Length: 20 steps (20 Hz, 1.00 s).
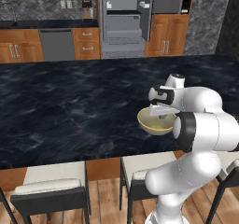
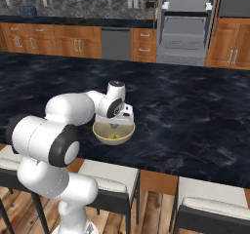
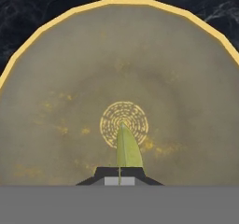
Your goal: There is a bowl on the dining counter. Grab a lemon wedge from the fridge and place it in the bowl. Then get the liquor bottle and glass cup from the cabinet and place them next to the bowl.
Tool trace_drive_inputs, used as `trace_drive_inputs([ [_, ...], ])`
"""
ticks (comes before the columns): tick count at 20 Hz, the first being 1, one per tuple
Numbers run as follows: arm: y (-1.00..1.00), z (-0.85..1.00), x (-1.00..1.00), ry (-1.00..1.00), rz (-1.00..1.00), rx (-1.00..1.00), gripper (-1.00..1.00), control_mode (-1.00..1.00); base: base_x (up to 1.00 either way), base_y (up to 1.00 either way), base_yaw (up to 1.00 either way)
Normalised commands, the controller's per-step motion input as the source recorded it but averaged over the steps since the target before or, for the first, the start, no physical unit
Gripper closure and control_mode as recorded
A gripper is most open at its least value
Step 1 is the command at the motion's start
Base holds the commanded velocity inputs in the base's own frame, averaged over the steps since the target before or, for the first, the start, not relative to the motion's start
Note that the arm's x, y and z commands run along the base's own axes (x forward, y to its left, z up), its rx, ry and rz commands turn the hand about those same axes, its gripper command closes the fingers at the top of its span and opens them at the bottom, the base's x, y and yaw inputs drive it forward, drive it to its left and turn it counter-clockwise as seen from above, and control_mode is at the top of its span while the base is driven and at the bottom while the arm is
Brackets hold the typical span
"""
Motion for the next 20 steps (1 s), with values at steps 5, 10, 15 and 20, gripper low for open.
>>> trace_drive_inputs([
  [5, 0.0, -0.01, 0.05, 0.0, 0.0, 0.0, -1.0, -1.0, 0.0, 0.0, 0.0],
  [10, 0.0, 0.01, 0.01, -0.01, 0.0, 0.0, -1.0, -1.0, 0.0, 0.0, 0.0],
  [15, 0.0, 0.34, -0.11, -0.06, 0.0, 0.0, -1.0, -1.0, 0.0, 0.0, 0.0],
  [20, 0.0, 0.71, -0.32, -0.09, 0.0, 0.0, -1.0, -1.0, 0.0, 0.0, 0.0],
])
